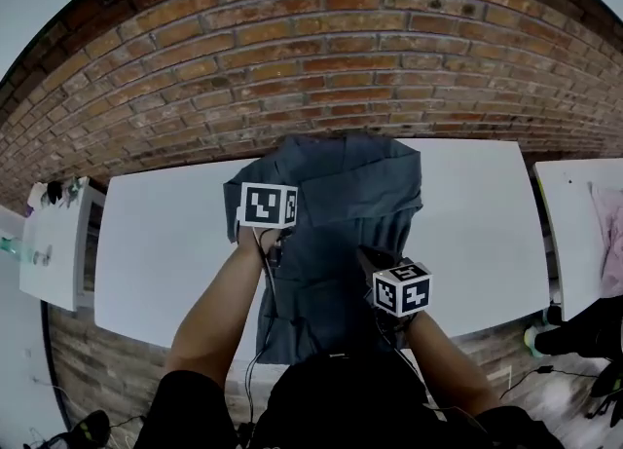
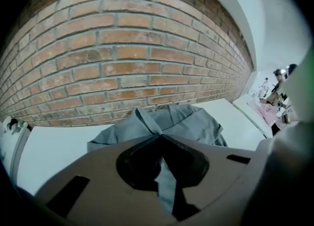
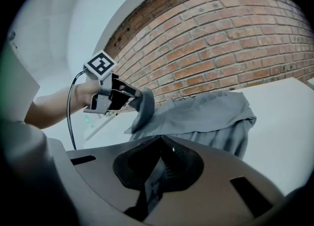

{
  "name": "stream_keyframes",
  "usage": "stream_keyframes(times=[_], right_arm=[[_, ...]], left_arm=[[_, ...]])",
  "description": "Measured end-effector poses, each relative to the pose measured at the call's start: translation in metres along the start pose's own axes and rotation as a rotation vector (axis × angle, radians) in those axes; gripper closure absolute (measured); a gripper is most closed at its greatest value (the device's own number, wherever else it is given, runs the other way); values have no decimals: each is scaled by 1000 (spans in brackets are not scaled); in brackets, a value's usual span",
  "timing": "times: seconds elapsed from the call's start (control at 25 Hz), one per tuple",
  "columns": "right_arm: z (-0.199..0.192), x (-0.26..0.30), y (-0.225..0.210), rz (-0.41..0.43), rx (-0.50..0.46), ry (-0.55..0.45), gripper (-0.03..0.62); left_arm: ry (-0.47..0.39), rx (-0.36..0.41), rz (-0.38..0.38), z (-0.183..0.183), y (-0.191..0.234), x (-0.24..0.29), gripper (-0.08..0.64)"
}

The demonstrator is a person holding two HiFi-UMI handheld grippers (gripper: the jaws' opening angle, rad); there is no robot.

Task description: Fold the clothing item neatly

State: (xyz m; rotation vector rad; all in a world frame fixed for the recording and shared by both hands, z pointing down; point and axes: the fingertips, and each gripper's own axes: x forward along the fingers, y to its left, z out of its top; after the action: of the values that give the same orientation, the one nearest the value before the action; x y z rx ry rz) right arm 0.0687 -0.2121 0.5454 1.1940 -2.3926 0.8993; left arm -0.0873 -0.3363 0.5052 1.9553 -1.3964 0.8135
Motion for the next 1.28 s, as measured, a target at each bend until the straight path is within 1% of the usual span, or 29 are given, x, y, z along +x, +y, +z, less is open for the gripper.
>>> stream_keyframes(times=[0.24, 0.36, 0.44, 0.48, 0.56, 0.6, 0.68, 0.76, 0.8, 0.84, 0.96, 1.0, 1.08, 1.2, 1.24, 1.28], right_arm=[[-7, -26, -46, -60, 14, 21, 592], [-9, -34, -58, -73, 16, 32, 592], [-10, -37, -60, -70, 17, 36, 592], [-10, -37, -59, -63, 16, 35, 592], [-11, -38, -58, -45, 15, 31, 592], [-12, -38, -57, -40, 13, 31, 592], [-12, -38, -56, -34, 10, 30, 592], [-11, -37, -54, -29, 10, 24, 591], [-9, -36, -53, -25, 11, 19, 592], [-8, -35, -52, -18, 12, 13, 592], [-3, -30, -46, 11, 15, -7, 592], [-2, -29, -44, 19, 13, -11, 592], [0, -25, -42, 32, 6, -16, 592], [5, -22, -36, 65, -13, -30, 591], [6, -21, -34, 76, -22, -33, 592], [6, -20, -33, 86, -32, -32, 592]], left_arm=[[57, 36, -14, -16, -60, 69, 543], [81, 38, -20, -23, -78, 95, 543], [104, 38, -53, -29, -90, 107, 541], [109, 38, -82, -31, -97, 111, 525], [99, 47, -146, -33, -113, 113, 369], [84, 59, -172, -32, -121, 111, 340], [41, 90, -199, -28, -129, 101, 327], [-16, 109, -198, -24, -126, 84, 327], [-50, 109, -187, -23, -120, 73, 330], [-86, 102, -166, -22, -111, 62, 357], [-170, 45, -96, -30, -76, 33, 544], [-182, 23, -92, -35, -67, 25, 561], [-194, -7, -116, -50, -54, 12, 562], [-223, -51, -221, -73, -48, -10, 563], [-234, -61, -243, -82, -45, -18, 563], [-240, -58, -244, -92, -40, -27, 563]])
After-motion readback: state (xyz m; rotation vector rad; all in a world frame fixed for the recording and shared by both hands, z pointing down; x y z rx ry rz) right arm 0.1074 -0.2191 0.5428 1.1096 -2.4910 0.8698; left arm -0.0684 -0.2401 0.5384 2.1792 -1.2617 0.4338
